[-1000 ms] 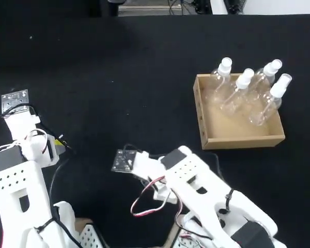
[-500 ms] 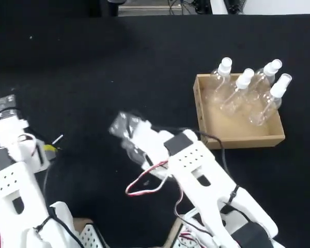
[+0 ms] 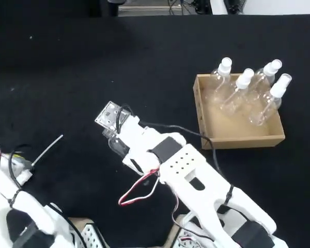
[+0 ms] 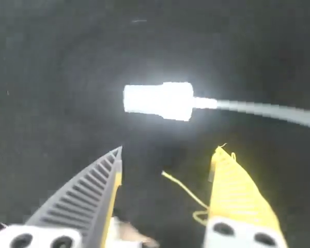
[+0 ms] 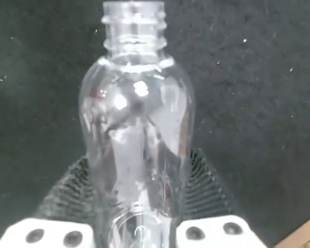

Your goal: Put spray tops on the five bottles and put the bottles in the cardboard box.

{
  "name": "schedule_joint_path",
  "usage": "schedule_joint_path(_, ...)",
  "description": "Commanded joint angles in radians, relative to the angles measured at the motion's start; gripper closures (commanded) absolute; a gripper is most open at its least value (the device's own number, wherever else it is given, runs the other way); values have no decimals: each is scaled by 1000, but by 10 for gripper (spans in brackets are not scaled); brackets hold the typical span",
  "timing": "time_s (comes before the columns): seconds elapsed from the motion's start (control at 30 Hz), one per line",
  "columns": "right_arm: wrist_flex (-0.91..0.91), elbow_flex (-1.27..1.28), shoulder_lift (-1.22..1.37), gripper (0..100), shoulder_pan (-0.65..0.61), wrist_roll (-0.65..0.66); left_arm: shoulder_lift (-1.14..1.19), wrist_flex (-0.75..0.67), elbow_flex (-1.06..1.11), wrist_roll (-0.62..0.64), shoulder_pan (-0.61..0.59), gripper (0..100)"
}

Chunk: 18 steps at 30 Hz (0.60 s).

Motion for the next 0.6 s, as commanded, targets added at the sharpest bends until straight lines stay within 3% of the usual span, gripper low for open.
schedule_joint_path(0.0,-40,1,-12,988,-15,-8,17,-55,-54,485,-8,746)
schedule_joint_path(0.07,-40,1,-12,988,-15,-8,18,-121,-53,559,25,747)
schedule_joint_path(0.17,-40,1,-12,988,-15,-8,21,-147,-12,537,53,747)
schedule_joint_path(0.3,-35,2,-12,988,-15,-8,26,-169,33,606,48,743)
schedule_joint_path(0.57,-34,2,-12,988,-15,-8,26,-376,213,620,44,742)
